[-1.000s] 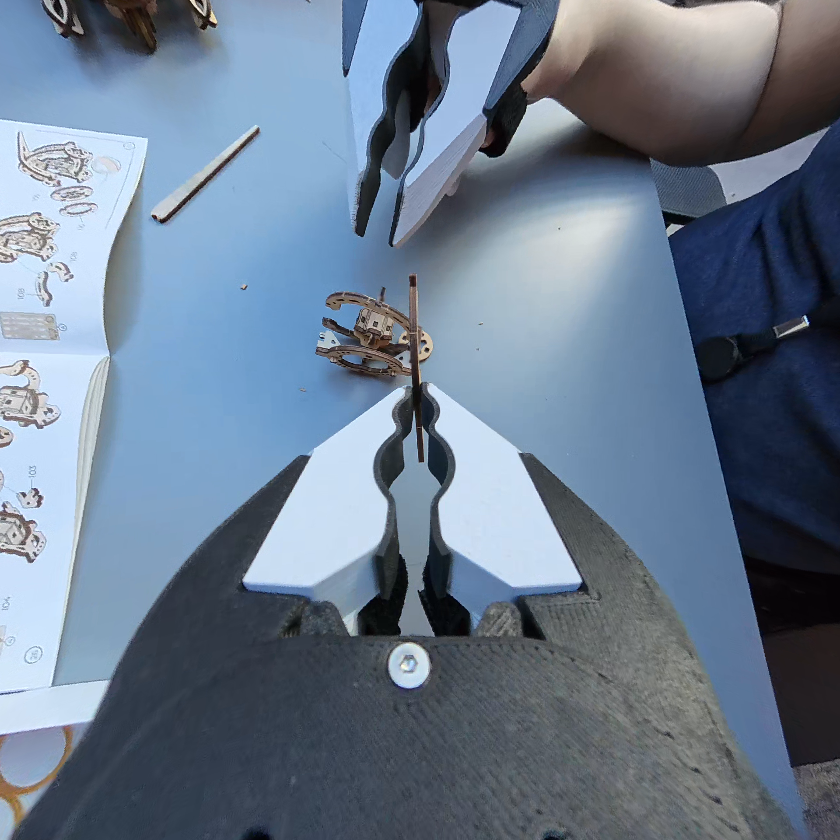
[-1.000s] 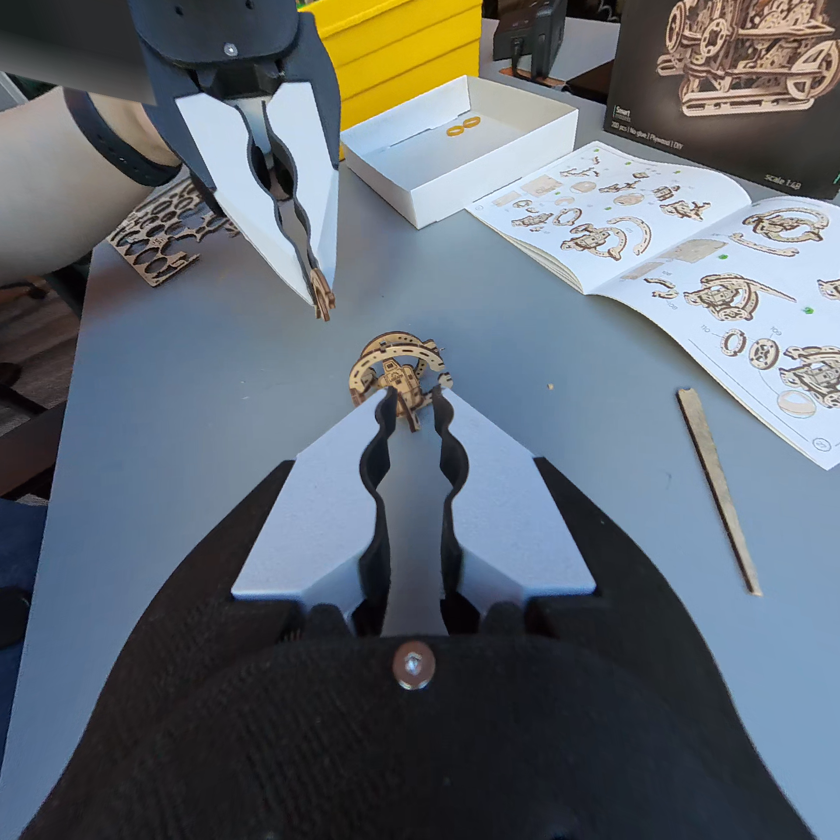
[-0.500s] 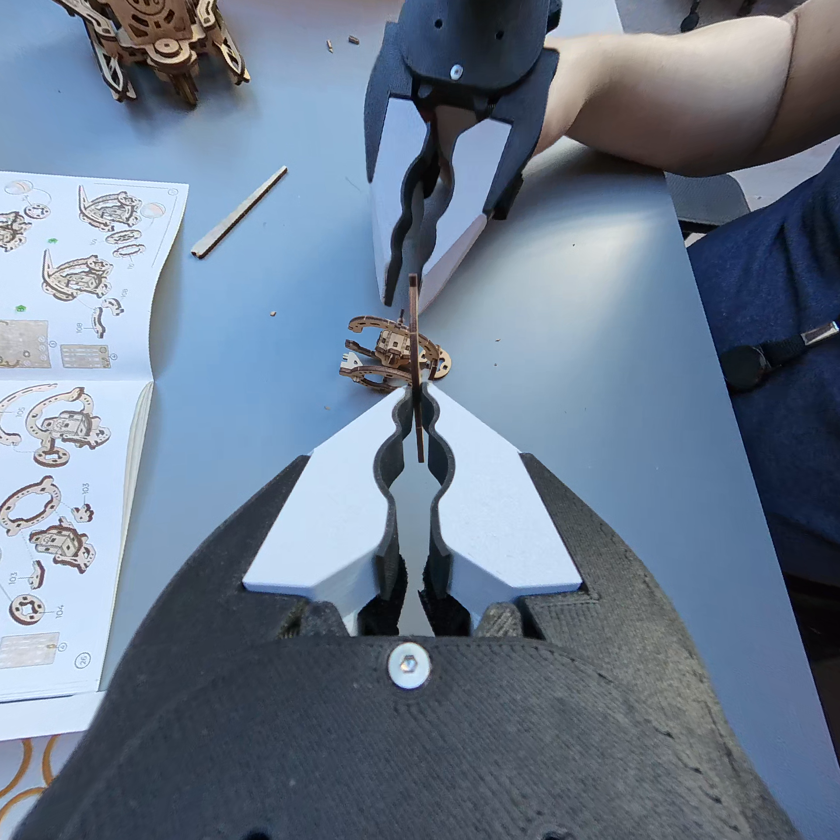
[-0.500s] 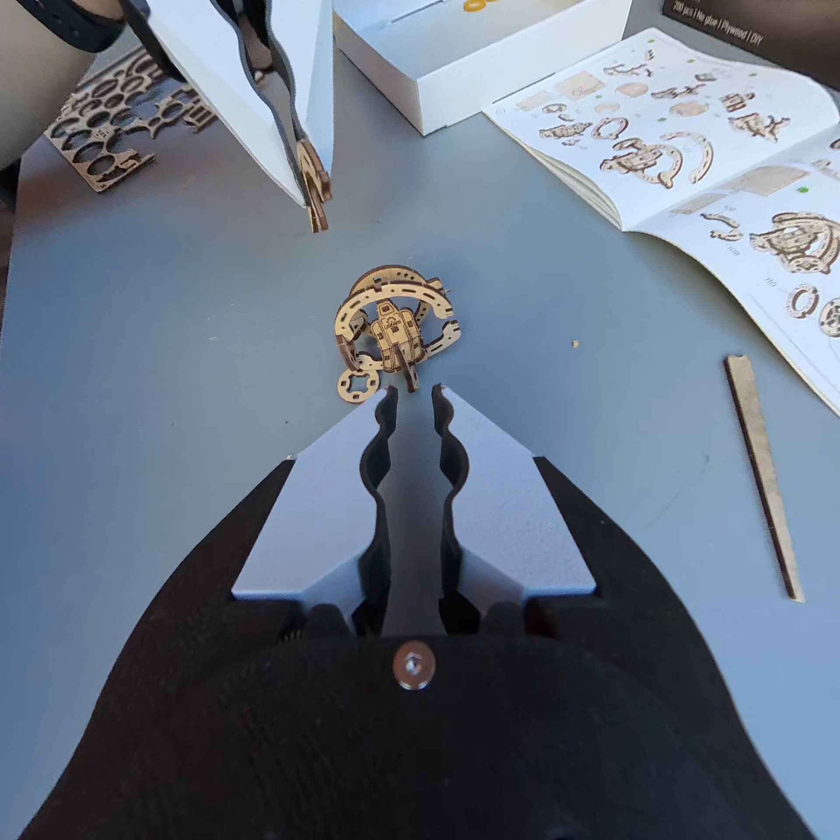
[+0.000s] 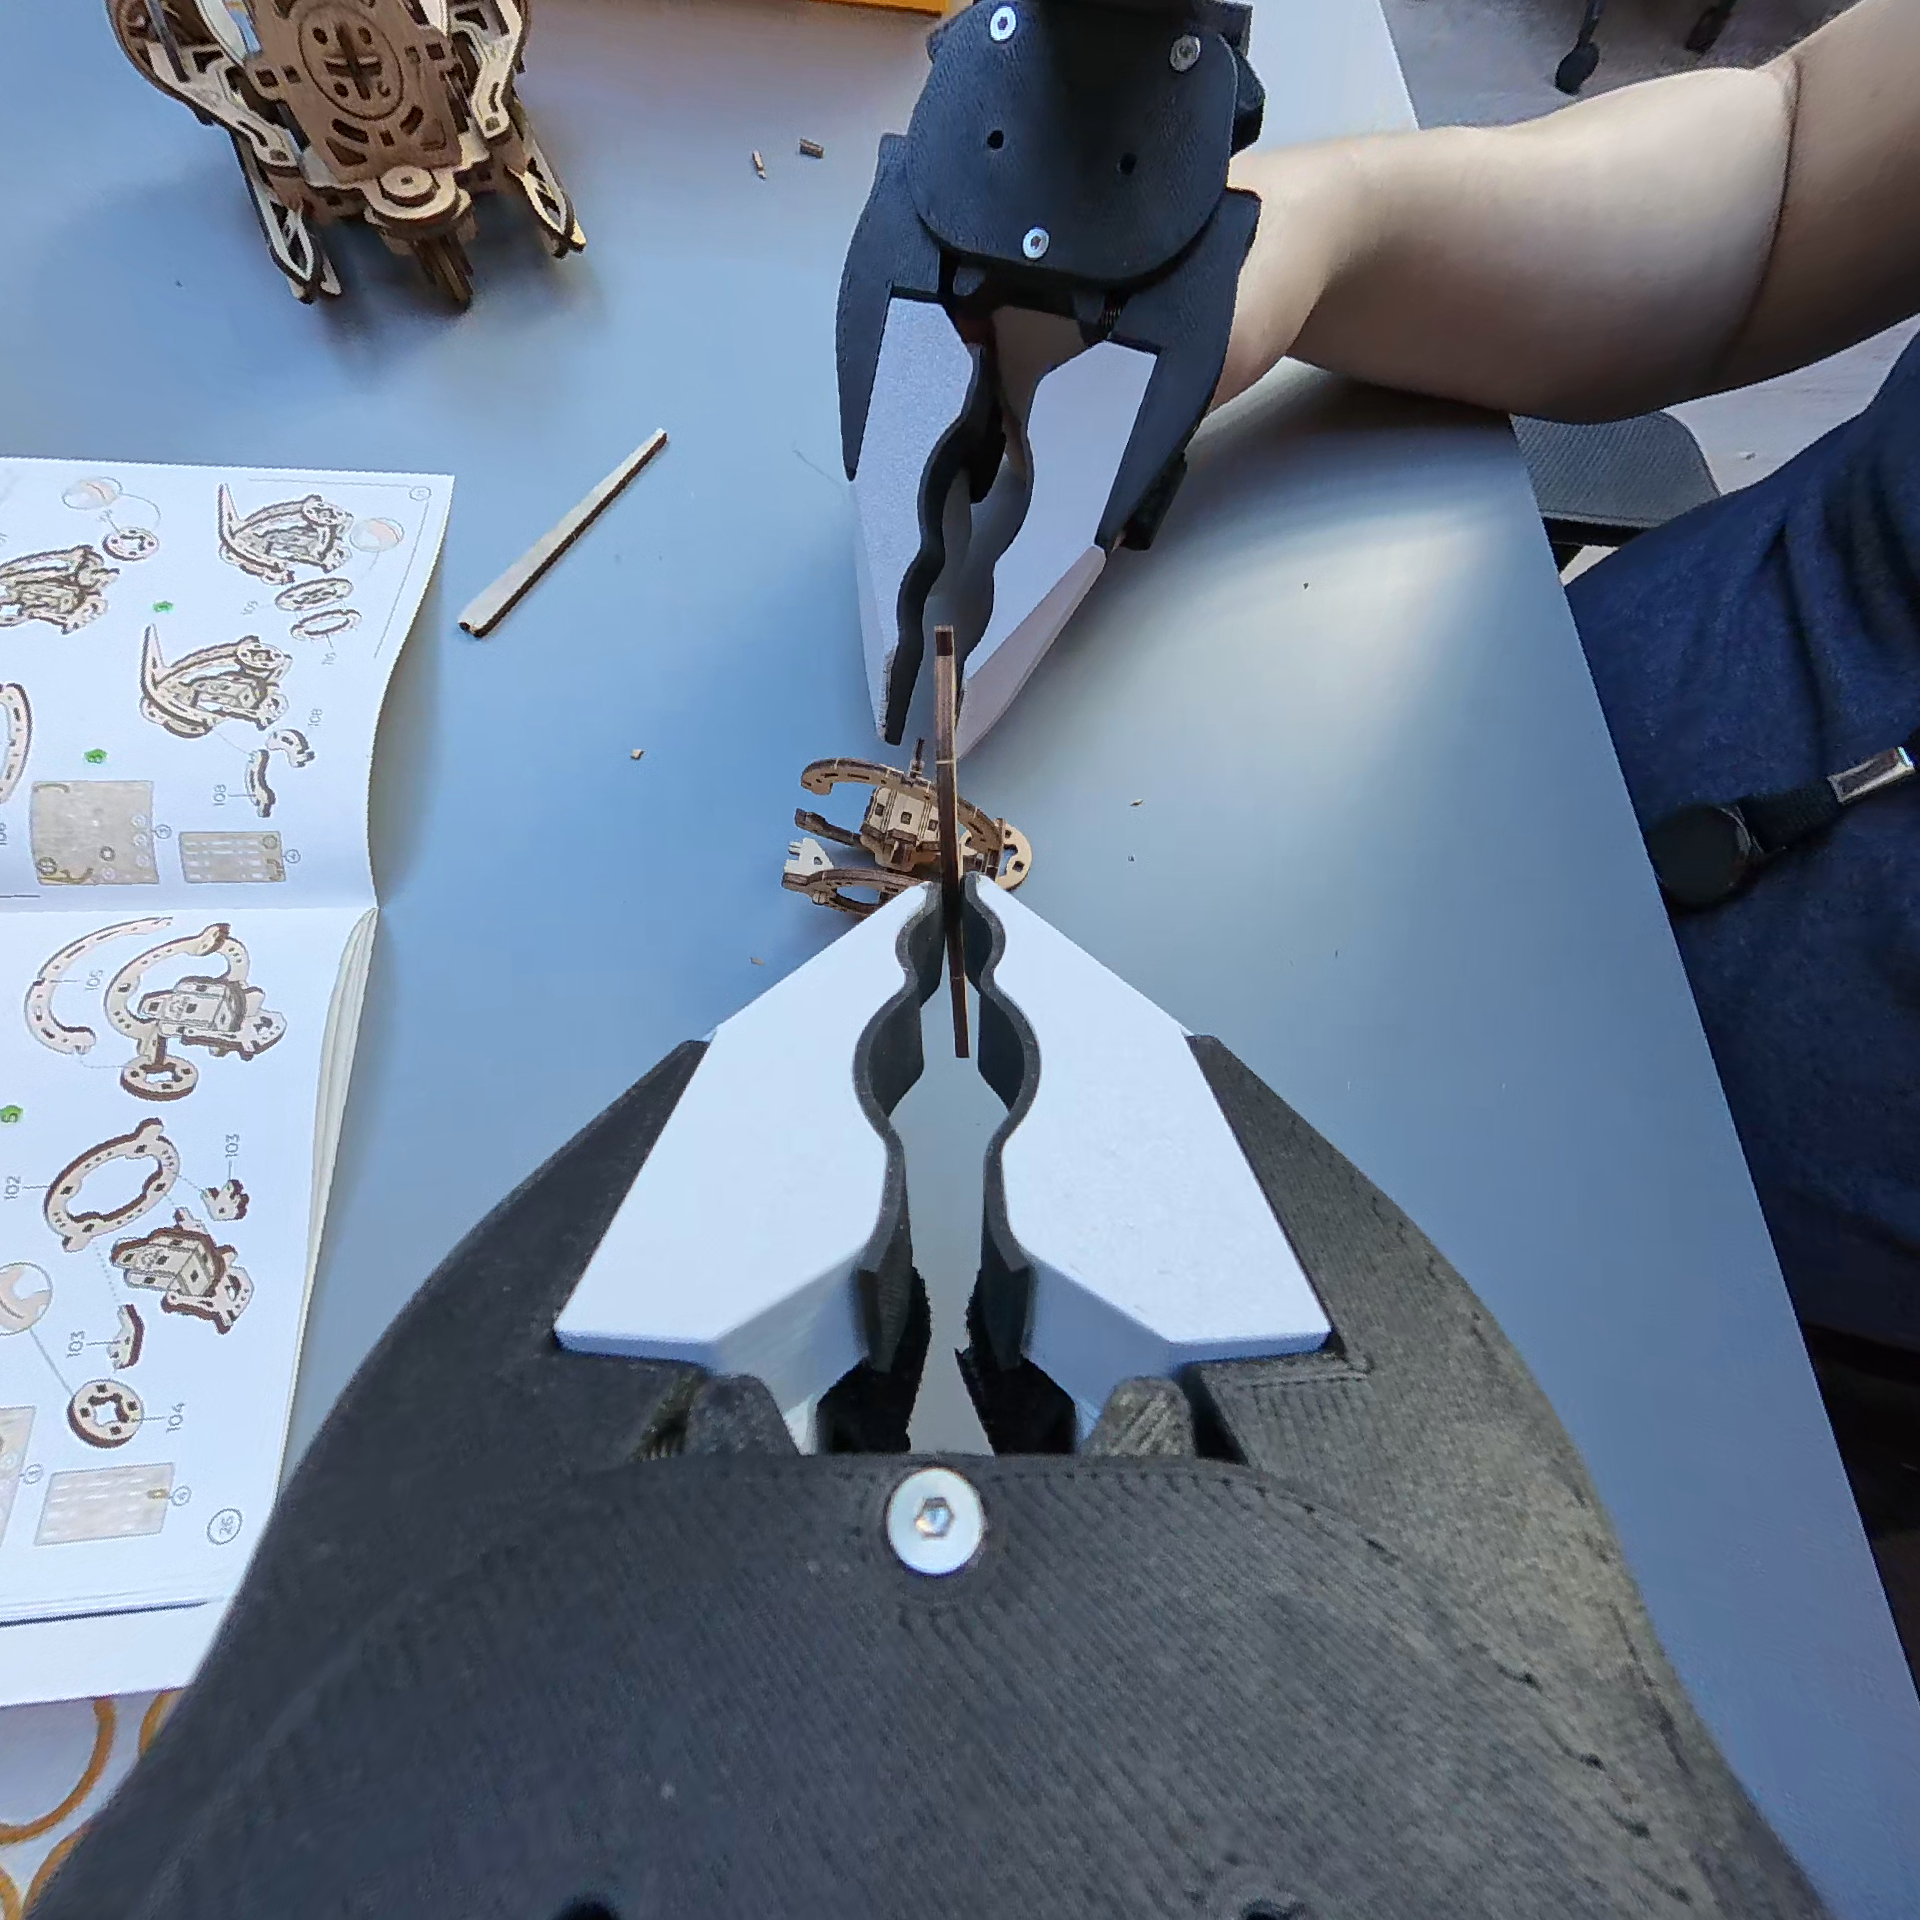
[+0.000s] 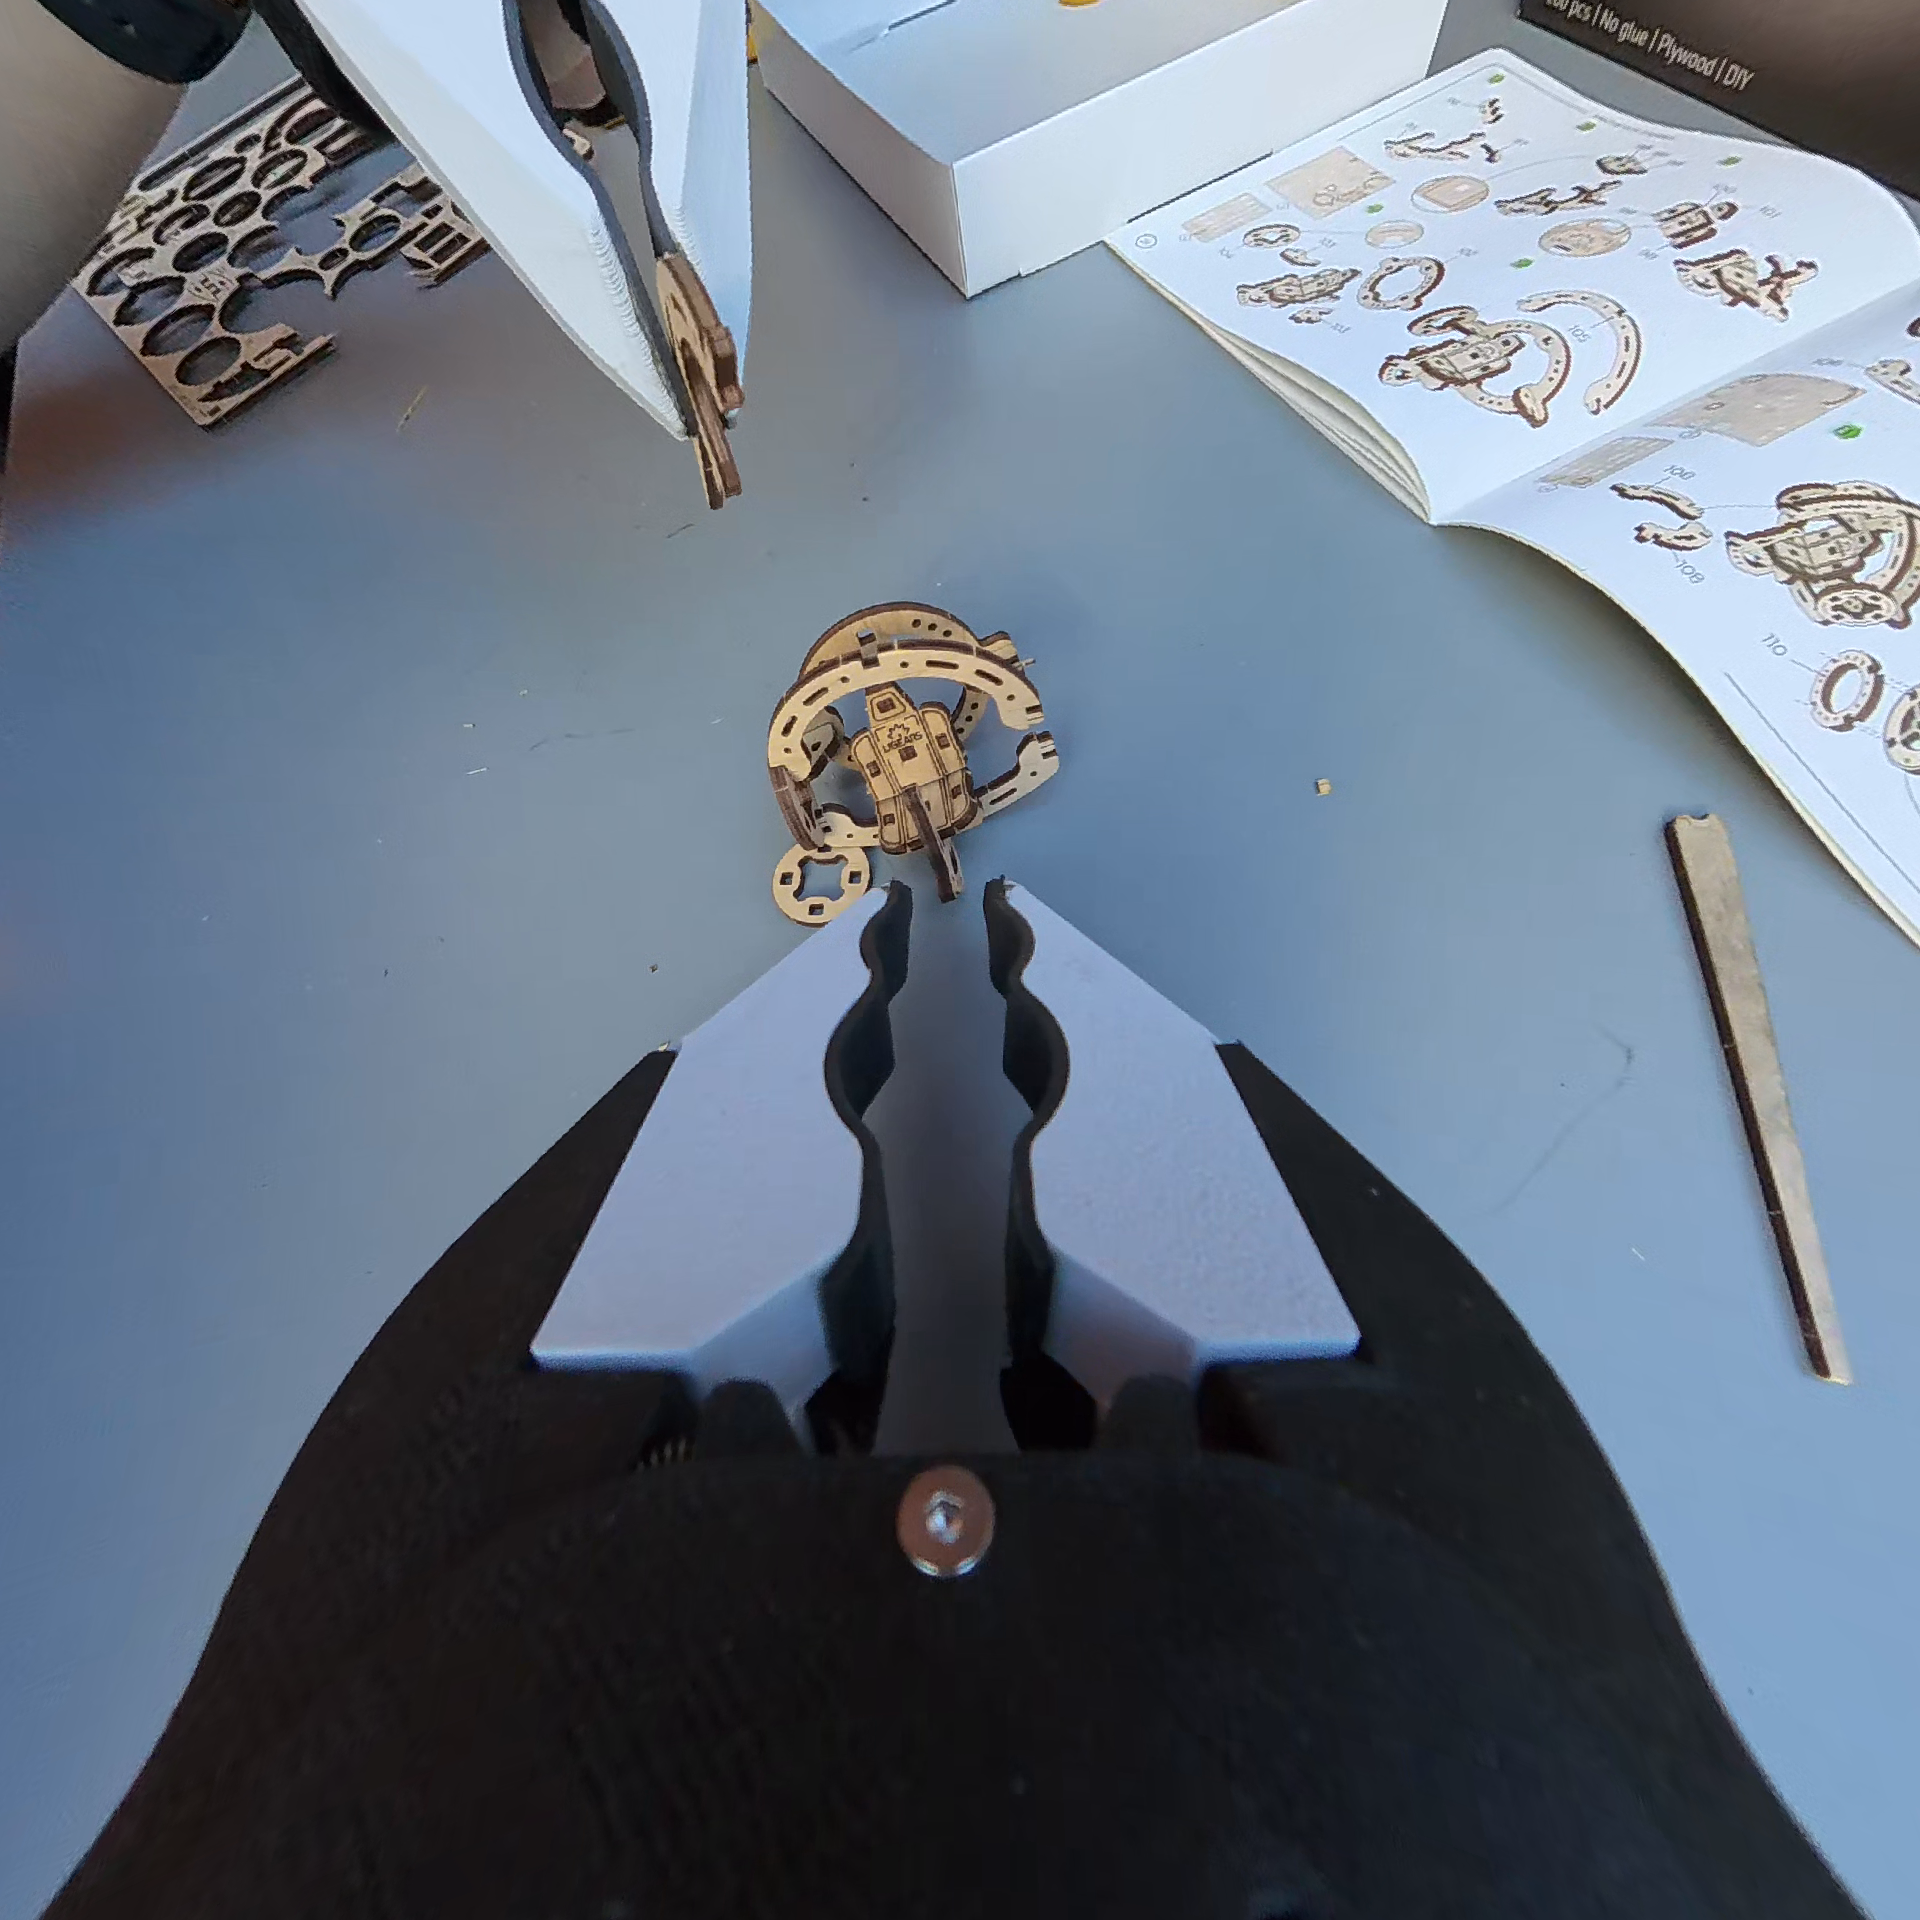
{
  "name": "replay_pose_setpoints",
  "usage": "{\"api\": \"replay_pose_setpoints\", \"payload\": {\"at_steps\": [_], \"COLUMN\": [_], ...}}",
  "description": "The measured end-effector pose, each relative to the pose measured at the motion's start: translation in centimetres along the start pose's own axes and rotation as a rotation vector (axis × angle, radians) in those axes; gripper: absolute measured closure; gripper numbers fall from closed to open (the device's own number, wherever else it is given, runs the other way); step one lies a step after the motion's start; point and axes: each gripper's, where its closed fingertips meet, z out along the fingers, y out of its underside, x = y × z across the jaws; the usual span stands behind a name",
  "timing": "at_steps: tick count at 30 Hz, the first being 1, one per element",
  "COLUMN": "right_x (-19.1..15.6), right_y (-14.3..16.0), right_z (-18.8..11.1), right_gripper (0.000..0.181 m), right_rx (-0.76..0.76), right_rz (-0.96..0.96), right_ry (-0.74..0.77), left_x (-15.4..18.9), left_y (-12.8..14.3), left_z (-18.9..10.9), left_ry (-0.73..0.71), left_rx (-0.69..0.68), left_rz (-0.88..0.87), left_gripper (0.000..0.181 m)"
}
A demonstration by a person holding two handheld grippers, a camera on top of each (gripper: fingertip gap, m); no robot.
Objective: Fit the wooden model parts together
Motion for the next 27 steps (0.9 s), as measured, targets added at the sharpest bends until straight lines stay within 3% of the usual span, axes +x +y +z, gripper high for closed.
{"api": "replay_pose_setpoints", "payload": {"at_steps": [27], "right_x": [0.0], "right_y": [0.3], "right_z": [0.1], "right_gripper": [0.168], "right_rx": [-0.021], "right_rz": [0.002], "right_ry": [0.006], "left_x": [-0.7], "left_y": [0.1], "left_z": [1.2], "left_ry": [0.018], "left_rx": [-0.055], "left_rz": [-0.037], "left_gripper": [0.181]}}
